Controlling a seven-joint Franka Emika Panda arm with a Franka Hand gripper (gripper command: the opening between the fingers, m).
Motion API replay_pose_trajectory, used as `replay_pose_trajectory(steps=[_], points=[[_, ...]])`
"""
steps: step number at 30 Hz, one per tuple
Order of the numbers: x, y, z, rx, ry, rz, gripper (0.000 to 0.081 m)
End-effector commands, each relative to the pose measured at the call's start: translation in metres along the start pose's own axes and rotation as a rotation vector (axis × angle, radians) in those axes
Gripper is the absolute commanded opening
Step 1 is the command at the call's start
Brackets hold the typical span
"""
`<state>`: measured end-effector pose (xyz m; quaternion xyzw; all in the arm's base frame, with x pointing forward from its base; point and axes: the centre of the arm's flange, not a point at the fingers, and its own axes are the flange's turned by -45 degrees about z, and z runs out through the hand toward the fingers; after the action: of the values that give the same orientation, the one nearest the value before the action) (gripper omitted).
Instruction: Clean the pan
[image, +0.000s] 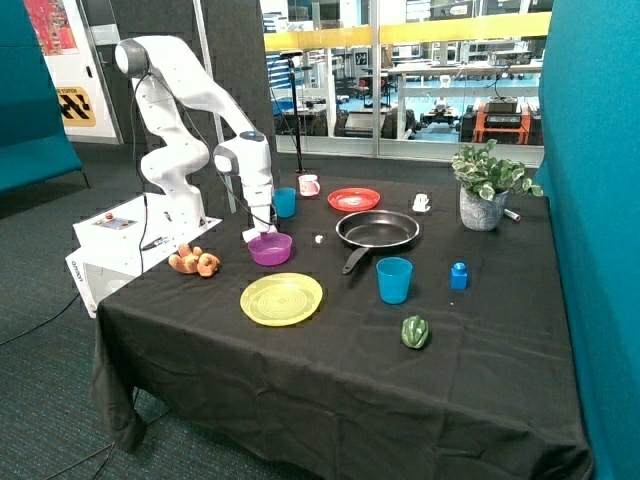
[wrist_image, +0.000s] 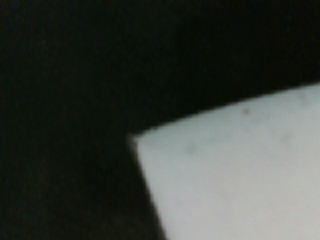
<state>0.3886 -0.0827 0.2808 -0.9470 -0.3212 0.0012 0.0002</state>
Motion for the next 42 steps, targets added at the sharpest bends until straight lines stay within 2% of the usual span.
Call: replay_pose_trajectory(steps=[1,10,15,17,19,21,22,24,42], points=[[0.0017,-0.0039,0.0058,-0.0011,0.0021,-0.005,0.0729],[0.0042,-0.0052,0.0078,-0.0011,0.0021,-0.008,0.0690],[0.0040,-0.0046,0.0084,-0.0011,0.0021,-0.006,0.0622],[0.0038,-0.0041,0.0085,-0.0011,0.0021,-0.004,0.0547],[0.0038,-0.0032,0.0082,-0.0011,0.0021,-0.002,0.0424],[0.0041,-0.0017,0.0069,-0.0011,0.0021,0.001,0.0162],[0.0042,-0.0011,0.0063,-0.0011,0.0021,0.001,0.0081],[0.0050,0.0004,0.0044,-0.0011,0.0021,-0.002,0.0020],[0.0047,0.0015,0.0048,-0.0011,0.0021,0.004,0.0000]])
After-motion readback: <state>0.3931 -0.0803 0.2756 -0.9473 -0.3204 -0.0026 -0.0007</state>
